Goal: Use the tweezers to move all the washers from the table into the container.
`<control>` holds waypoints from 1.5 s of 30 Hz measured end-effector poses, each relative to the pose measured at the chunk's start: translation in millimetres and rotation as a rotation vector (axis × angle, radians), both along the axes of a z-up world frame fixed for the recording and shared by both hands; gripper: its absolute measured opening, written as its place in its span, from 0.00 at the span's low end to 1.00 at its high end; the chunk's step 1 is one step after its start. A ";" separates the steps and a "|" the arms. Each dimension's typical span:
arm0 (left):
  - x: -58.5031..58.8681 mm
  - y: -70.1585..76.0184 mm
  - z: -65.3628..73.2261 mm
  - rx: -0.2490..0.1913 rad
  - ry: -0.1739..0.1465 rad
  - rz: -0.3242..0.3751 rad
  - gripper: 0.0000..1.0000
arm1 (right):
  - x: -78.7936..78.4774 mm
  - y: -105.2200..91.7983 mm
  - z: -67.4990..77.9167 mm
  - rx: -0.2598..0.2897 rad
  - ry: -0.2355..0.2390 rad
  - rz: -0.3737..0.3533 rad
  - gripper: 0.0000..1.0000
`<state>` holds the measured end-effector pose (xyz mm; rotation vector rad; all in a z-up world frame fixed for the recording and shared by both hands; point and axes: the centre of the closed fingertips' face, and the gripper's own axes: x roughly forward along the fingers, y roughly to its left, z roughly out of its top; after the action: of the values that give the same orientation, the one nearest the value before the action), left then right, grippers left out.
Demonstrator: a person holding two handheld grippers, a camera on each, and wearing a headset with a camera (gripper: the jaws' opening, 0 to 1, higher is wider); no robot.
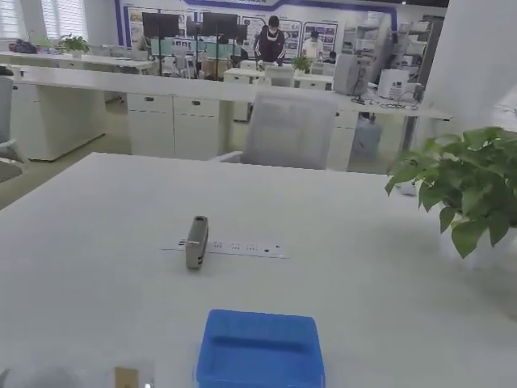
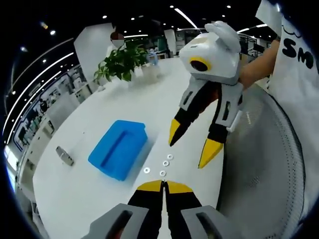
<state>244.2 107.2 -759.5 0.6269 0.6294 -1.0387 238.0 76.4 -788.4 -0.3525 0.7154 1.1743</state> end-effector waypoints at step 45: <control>-19.3 59.7 10.8 -0.197 -0.135 0.669 0.71 | 24.9 41.0 19.0 0.016 -0.116 0.150 0.03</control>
<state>224.9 166.9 -748.7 0.2728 0.5532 -0.4191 263.0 117.5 -769.4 -0.4631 0.5860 1.2898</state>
